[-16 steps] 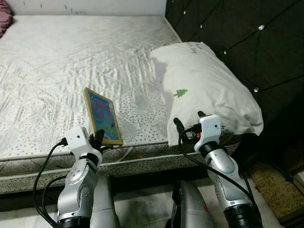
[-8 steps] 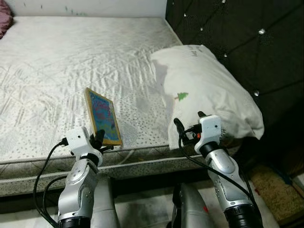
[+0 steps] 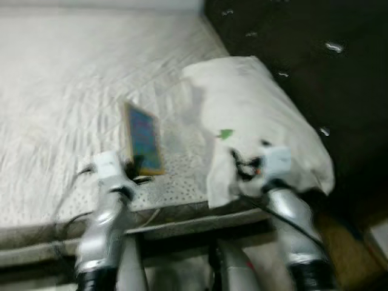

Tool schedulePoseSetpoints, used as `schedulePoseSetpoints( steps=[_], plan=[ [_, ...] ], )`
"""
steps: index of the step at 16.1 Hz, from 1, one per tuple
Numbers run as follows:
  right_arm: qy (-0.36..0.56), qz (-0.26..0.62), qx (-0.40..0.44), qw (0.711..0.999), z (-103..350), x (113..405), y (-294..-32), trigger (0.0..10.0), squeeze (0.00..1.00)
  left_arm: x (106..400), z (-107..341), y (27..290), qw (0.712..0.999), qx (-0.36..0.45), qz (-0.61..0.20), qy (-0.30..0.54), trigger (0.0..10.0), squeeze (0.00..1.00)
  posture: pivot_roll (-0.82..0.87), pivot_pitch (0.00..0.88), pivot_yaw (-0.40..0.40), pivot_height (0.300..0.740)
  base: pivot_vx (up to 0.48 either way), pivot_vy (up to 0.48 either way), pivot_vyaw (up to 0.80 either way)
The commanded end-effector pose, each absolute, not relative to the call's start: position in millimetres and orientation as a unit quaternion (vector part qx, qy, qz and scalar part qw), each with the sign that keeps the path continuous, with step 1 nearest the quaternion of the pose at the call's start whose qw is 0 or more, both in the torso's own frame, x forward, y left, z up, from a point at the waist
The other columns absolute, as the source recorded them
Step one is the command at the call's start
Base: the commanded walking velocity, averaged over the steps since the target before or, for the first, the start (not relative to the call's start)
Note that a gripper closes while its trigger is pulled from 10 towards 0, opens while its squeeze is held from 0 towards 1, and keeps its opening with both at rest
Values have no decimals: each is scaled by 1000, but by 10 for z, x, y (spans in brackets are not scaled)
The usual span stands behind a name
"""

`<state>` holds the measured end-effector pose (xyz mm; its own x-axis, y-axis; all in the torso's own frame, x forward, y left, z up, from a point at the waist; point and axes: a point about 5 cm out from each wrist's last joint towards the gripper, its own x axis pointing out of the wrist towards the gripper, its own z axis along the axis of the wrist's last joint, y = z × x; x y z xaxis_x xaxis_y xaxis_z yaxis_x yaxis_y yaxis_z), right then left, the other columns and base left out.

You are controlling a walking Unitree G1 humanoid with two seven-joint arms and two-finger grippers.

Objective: Clean up the room

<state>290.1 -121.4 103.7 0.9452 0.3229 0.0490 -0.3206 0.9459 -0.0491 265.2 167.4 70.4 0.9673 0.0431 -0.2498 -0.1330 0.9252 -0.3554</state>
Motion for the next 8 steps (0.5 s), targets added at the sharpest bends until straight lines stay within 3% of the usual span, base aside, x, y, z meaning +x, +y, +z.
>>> schedulePoseSetpoints(
  steps=[1,3,8],
  plan=[
    [-9,140,-31,990,943,2840,-1392,10000,0,2686,768,1551,974,-198,26,107,10000,0,-19,0,-55,579,0,0,0],
    [-8,140,-27,990,944,2831,-1396,10000,0,2691,708,1486,970,-202,15,135,10000,0,-21,0,-55,579,0,0,0],
    [-7,142,-26,989,943,2805,-1407,10000,0,2750,641,1314,960,-215,-15,179,10000,0,-26,0,-57,529,0,0,0]
  ],
)
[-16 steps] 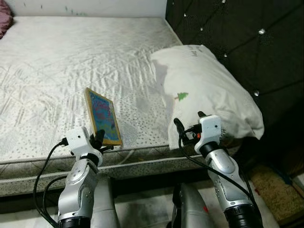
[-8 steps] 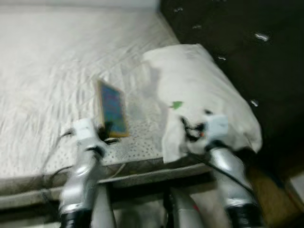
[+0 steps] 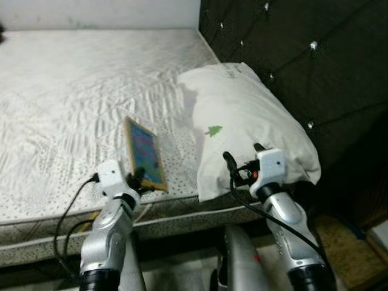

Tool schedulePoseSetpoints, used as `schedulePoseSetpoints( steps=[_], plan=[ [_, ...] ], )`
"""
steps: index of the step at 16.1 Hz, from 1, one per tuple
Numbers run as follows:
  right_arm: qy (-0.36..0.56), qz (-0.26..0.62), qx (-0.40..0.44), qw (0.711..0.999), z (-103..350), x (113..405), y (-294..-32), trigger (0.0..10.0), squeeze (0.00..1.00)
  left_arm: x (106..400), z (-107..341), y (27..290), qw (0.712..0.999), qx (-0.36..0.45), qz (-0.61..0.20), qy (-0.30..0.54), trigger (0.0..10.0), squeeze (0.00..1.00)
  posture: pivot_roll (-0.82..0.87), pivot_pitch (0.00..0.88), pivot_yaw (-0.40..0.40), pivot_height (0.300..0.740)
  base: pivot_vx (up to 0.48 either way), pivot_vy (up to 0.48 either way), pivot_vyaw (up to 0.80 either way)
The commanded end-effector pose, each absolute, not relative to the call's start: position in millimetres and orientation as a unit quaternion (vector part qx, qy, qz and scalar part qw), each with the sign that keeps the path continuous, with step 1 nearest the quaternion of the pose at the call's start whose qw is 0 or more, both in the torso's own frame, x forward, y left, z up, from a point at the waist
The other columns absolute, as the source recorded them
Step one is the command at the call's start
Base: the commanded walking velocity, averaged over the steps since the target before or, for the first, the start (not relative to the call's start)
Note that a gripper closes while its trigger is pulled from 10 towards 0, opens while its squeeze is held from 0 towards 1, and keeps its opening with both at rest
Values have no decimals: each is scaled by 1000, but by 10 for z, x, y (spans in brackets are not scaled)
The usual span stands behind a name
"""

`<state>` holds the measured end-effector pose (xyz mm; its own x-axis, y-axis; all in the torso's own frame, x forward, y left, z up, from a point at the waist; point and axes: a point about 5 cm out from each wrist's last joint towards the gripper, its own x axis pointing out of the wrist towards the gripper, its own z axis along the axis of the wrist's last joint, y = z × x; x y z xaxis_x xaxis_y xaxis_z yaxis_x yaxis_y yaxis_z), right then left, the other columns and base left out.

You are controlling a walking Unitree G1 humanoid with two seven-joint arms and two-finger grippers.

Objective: Clean up the room

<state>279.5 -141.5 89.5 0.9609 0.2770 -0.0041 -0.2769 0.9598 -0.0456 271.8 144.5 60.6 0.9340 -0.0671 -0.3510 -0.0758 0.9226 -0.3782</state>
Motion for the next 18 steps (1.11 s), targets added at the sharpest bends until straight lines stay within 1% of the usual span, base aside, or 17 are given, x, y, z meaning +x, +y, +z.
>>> schedulePoseSetpoints(
  steps=[1,2,4,5,8,10,11,13,18],
  plan=[
    [-7,142,-26,989,943,2805,-1407,10000,0,2750,641,1314,960,-215,-15,179,10000,0,-26,0,-57,529,0,0,0],
    [-5,143,-28,989,939,2785,-1417,10000,0,2806,606,1245,951,-237,-28,199,10000,0,-41,0,-63,529,0,0,0],
    [-4,143,-29,989,947,2720,-1434,10000,0,2875,604,1189,938,-271,-53,209,10000,0,-64,0,-58,529,0,0,0],
    [-2,140,-30,990,947,2653,-1465,10000,0,2922,594,1191,926,-306,-61,214,10000,0,-69,0,-57,529,0,0,0],
    [1,134,-29,991,949,2560,-1533,10000,0,3063,581,1166,896,-376,-60,228,10000,0,-99,0,-47,529,0,0,0],
    [-9,131,-29,991,995,2527,-1555,10000,0,3180,623,1058,879,-399,-74,252,10000,0,-111,0,-43,509,0,0,0],
    [-7,127,-35,991,999,2521,-1569,10000,0,3218,624,1030,875,-399,-77,264,10000,0,-121,0,-41,499,0,0,0],
    [3,121,-43,992,995,2464,-1623,10000,0,3313,607,1065,864,-410,-79,279,10000,0,-142,0,-40,499,0,0,0],
    [10,115,-51,992,992,2431,-1682,10000,0,3331,526,1173,863,-395,-65,308,10000,0,-144,0,-42,499,0,0,0]
  ],
)
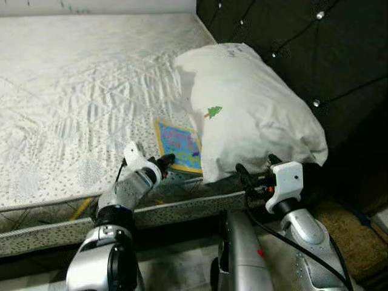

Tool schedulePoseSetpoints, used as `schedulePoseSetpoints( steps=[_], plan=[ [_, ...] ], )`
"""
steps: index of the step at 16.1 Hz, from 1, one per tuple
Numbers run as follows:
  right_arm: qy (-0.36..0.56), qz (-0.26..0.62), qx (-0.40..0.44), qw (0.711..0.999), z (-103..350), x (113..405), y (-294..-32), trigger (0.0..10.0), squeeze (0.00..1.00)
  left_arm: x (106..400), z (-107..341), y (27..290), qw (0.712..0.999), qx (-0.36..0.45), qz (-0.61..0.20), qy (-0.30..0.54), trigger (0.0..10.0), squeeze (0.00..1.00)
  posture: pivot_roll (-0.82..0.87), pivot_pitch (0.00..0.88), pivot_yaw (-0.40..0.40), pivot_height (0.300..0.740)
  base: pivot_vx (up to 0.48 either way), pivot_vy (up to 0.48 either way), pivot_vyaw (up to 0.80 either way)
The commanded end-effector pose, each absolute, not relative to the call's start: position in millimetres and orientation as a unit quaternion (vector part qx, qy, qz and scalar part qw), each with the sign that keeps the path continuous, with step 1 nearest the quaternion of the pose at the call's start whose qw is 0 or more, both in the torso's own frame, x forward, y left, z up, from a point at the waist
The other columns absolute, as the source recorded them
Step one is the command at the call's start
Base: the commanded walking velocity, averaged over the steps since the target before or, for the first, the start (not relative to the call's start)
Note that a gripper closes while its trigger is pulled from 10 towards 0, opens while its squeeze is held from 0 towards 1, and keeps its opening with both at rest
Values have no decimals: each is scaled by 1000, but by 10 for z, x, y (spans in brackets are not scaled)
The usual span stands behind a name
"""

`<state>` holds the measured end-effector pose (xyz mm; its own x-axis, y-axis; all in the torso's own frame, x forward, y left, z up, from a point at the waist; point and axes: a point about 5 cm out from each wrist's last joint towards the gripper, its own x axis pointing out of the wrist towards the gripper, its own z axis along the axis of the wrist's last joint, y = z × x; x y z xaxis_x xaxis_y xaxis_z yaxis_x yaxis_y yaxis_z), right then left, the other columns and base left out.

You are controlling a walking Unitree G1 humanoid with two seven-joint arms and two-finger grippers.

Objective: Clean up the room

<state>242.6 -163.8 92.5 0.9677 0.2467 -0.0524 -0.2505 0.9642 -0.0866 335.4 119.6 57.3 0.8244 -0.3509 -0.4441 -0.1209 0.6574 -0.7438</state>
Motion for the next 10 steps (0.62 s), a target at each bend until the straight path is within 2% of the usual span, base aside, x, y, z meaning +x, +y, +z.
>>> schedulePoseSetpoints(
  steps=[1,4,5,6,7,10],
  plan=[
    [10,115,-52,992,994,2441,-1674,10000,0,3328,513,1214,865,-391,-64,309,10000,0,-143,0,-43,499,0,0,0],
    [9,119,-54,991,1018,2455,-1645,10000,0,3379,492,1395,874,-376,-42,306,10000,0,-145,0,-50,499,0,0,0],
    [10,119,-54,991,1021,2460,-1654,10000,0,3400,508,1451,878,-370,-37,301,10000,639,-144,0,-50,499,0,0,0],
    [10,116,-58,991,1021,2469,-1681,10000,0,3441,550,1556,888,-354,-23,292,10000,769,-144,0,-50,499,0,0,0],
    [10,115,-59,992,1022,2473,-1686,10000,0,3450,557,1586,891,-348,-21,290,10000,984,-146,0,-50,499,0,0,0],
    [10,112,-60,992,1025,2481,-1688,10000,0,3473,562,1695,899,-327,-10,290,10000,1000,-149,0,-49,499,0,0,0]
  ],
)
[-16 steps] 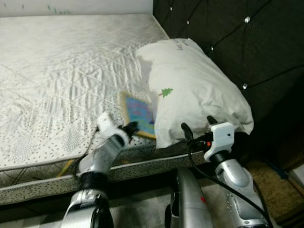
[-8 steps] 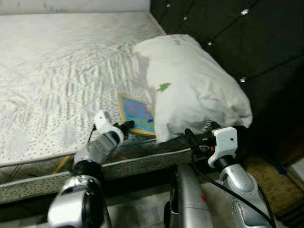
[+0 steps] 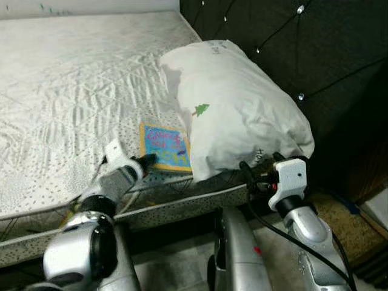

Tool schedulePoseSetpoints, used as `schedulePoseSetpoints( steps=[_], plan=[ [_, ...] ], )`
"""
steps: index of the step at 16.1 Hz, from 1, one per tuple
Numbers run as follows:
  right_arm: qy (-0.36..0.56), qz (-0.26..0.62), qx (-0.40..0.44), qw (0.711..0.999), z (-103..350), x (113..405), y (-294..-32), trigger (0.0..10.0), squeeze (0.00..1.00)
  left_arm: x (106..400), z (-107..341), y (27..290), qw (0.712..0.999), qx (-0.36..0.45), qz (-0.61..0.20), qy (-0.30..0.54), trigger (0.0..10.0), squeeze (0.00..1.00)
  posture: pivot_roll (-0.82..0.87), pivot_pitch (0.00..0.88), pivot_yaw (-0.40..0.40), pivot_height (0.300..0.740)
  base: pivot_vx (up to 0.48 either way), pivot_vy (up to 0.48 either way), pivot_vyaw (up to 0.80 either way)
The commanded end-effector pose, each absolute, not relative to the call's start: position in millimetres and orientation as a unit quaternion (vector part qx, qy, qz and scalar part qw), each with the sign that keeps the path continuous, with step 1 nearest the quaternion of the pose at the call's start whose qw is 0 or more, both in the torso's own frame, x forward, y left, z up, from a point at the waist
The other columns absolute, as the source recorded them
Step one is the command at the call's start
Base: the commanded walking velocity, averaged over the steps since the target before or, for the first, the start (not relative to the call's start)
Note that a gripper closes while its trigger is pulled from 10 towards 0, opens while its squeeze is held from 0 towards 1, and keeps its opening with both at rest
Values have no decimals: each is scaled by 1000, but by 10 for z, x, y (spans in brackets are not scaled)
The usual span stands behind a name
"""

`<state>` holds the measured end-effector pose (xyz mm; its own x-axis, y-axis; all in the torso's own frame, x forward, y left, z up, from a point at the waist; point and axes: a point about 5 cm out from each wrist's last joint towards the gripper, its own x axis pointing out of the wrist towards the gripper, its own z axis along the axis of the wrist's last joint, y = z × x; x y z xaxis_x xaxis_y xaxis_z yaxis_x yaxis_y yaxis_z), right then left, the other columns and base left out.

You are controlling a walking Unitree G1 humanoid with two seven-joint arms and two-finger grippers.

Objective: Clean up the room

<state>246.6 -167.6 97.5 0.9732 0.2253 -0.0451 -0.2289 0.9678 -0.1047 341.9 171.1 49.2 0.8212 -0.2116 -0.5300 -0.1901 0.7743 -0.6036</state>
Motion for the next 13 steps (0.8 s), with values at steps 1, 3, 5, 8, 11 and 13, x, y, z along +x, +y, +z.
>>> schedulePoseSetpoints(
  steps=[1,3,5,8,11,13],
  plan=[
    [10,112,-60,992,1025,2480,-1687,10000,0,3482,570,1730,903,-319,-5,289,10000,1000,-150,0,-50,499,0,0,0],
    [9,113,-62,992,1026,2486,-1686,10000,0,3502,591,1771,908,-307,2,286,10000,1000,-150,0,-50,499,0,0,0],
    [8,111,-64,992,1032,2506,-1698,10000,0,3540,642,1803,914,-296,7,278,10000,1000,-150,0,-51,499,0,0,0],
    [7,111,-65,992,1031,2522,-1696,10000,0,3560,661,1782,918,-287,1,275,10000,1000,-145,0,-51,499,0,0,0],
    [5,115,-63,991,1034,2548,-1658,10000,0,3521,581,1709,916,-285,16,283,10000,1000,-138,0,-50,499,0,0,0],
    [4,117,-64,991,1033,2555,-1651,10000,0,3476,505,1651,910,-299,31,286,10000,1000,-133,0,-49,499,0,0,0]
  ],
)
